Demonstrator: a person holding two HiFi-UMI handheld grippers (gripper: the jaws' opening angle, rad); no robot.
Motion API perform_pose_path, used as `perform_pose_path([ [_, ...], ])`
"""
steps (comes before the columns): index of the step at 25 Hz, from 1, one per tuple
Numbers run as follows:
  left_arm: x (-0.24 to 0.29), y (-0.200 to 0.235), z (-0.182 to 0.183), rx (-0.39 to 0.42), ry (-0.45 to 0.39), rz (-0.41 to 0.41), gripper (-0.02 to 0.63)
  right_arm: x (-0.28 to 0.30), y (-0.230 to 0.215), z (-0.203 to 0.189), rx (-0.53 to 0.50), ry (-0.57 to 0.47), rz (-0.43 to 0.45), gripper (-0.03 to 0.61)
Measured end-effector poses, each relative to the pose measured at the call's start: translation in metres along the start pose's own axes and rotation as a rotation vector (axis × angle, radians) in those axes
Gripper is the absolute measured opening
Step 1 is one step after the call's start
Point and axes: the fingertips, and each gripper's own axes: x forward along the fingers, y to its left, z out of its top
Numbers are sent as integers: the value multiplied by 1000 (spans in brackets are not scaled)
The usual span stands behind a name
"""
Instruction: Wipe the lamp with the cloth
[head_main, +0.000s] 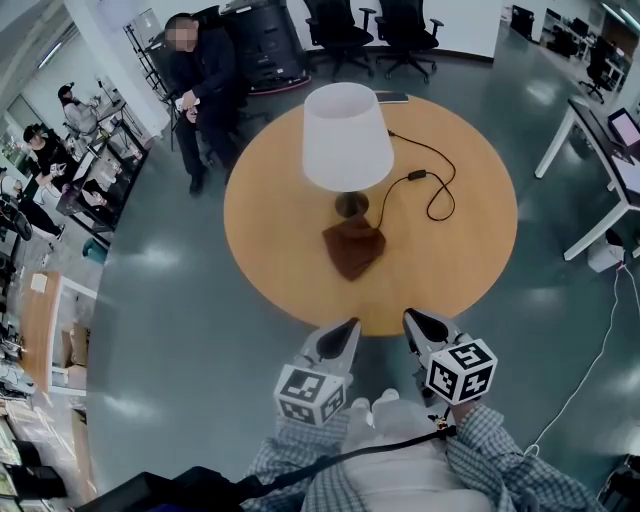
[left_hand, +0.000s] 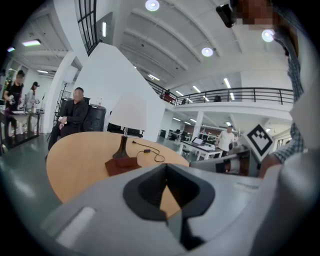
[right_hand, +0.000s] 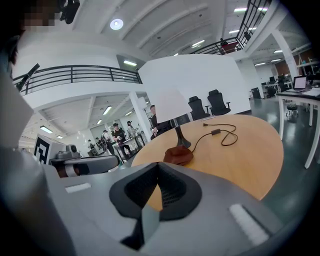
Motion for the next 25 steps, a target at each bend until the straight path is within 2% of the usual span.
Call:
perform_pose_path([
  [8, 1, 0, 2, -3, -3, 4, 3, -3, -6, 5, 36, -20, -16, 3],
  [25, 8, -14, 6, -20, -26, 94, 3, -36, -47, 5, 76, -25, -13, 3],
])
